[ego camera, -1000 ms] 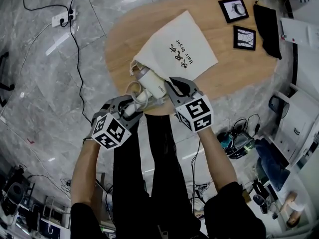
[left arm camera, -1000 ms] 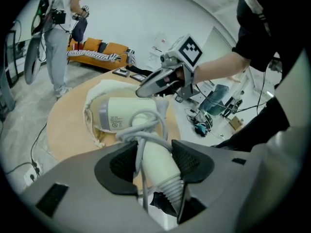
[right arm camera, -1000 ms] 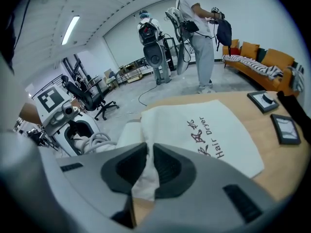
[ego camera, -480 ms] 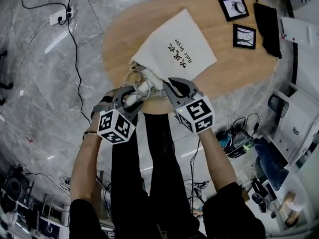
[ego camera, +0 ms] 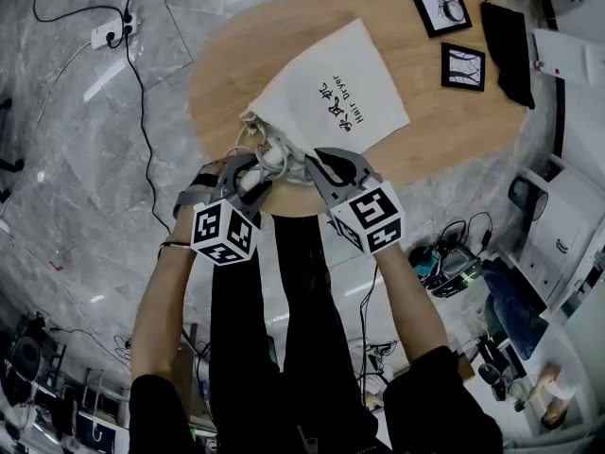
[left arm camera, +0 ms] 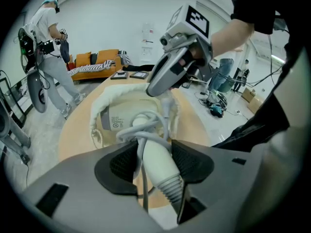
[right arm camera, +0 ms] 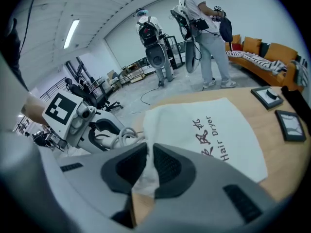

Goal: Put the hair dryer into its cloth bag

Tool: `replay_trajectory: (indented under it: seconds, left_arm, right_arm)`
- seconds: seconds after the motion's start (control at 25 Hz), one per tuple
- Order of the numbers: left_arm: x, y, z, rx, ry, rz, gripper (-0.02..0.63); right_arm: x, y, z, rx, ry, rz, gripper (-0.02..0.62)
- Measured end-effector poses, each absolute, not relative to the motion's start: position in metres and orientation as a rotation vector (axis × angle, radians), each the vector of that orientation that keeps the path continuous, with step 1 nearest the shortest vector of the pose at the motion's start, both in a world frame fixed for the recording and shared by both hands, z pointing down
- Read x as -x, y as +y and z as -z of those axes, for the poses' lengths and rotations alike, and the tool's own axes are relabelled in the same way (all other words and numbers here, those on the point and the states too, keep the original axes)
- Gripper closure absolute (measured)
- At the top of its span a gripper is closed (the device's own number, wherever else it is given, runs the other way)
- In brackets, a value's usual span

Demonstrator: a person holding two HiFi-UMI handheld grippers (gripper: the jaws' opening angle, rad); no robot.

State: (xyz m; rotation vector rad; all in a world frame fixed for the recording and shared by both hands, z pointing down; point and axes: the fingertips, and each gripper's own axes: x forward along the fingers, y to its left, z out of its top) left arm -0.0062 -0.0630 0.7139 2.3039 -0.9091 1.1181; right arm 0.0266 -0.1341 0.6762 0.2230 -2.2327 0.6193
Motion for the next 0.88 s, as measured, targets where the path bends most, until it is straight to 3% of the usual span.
replay_trajectory:
  seconds: [0.88]
  left_arm:
    - [-0.005, -0.101, -0.729, -2.329, -0.896, -1.058, 0.379]
  right_arm:
    - [-0.015, -0.135, -0.660, -0.209, -2.266, -0.679, 0.545]
